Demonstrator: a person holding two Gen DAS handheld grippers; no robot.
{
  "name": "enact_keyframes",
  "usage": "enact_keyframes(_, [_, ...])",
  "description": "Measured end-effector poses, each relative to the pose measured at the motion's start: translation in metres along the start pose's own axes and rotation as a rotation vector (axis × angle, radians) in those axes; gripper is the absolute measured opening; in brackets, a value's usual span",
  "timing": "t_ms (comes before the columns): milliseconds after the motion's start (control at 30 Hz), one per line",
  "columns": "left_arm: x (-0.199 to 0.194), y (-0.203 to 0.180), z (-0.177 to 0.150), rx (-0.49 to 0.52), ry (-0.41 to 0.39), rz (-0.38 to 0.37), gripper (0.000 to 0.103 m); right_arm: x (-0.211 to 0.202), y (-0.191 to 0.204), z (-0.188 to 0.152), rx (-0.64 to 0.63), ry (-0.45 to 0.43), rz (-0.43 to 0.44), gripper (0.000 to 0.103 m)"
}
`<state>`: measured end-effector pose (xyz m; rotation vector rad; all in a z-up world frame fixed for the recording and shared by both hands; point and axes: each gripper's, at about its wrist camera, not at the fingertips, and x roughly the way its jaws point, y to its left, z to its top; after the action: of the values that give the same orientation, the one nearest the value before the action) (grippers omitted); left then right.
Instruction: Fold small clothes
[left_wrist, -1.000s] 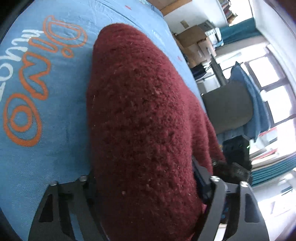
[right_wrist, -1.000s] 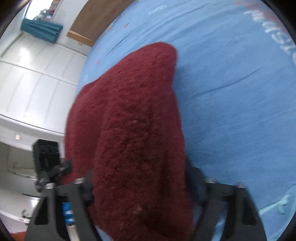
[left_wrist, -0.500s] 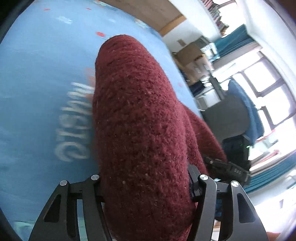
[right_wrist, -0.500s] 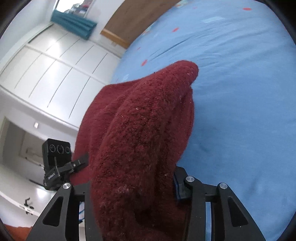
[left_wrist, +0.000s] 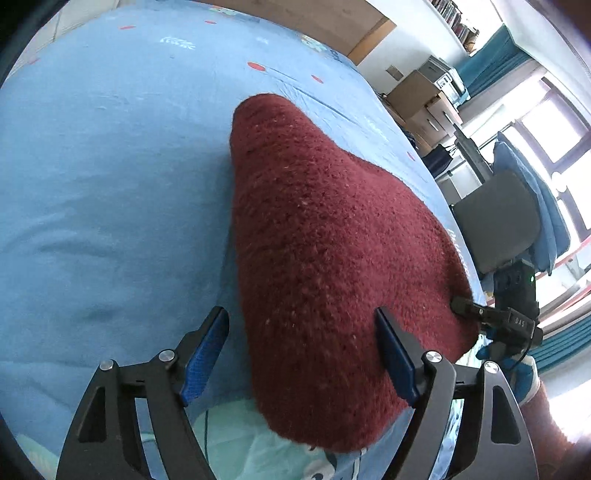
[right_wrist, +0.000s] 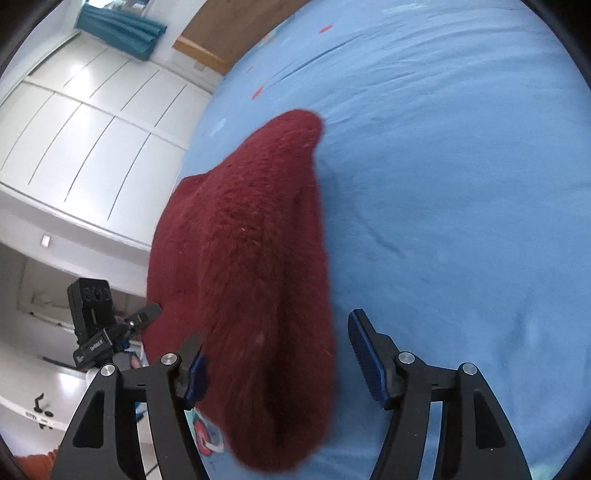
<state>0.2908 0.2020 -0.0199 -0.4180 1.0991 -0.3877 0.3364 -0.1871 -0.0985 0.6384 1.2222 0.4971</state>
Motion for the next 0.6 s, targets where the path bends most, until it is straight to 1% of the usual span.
enact_keyframes(67, [0.007, -0.007, -0.004, -0.005, -0.005, 0.008, 0.076, -0.008, -0.013, -0.009, 0.041, -0.013, -0.016, 0.071])
enact_keyframes(167, [0.008, -0.012, -0.014, 0.005, -0.014, 0.047, 0.076, -0.007, -0.021, -0.021, 0.074, -0.033, -0.031, 0.072])
enact_keyframes(200, [0.011, -0.015, -0.014, 0.005, -0.017, 0.059, 0.076, -0.012, -0.02, -0.034, 0.071, -0.039, -0.042, 0.072])
enact_keyframes(300, [0.012, -0.023, -0.015, 0.006, -0.026, 0.096, 0.076, -0.007, -0.011, -0.04, 0.052, -0.056, -0.12, 0.072])
enact_keyframes(333, [0.012, -0.026, -0.017, 0.009, -0.029, 0.105, 0.076, 0.002, 0.001, -0.038, 0.053, -0.057, -0.145, 0.072])
enact_keyframes(433, [0.012, -0.036, -0.02, 0.038, -0.035, 0.131, 0.076, 0.001, 0.015, -0.033, 0.051, -0.071, -0.192, 0.072])
enact_keyframes(500, [0.018, -0.043, -0.021, 0.05, -0.038, 0.146, 0.076, -0.006, 0.031, -0.027, 0.045, -0.121, -0.172, 0.072])
enact_keyframes(600, [0.023, -0.044, -0.022, 0.043, -0.044, 0.144, 0.076, -0.015, 0.036, -0.019, 0.047, -0.18, -0.148, 0.072])
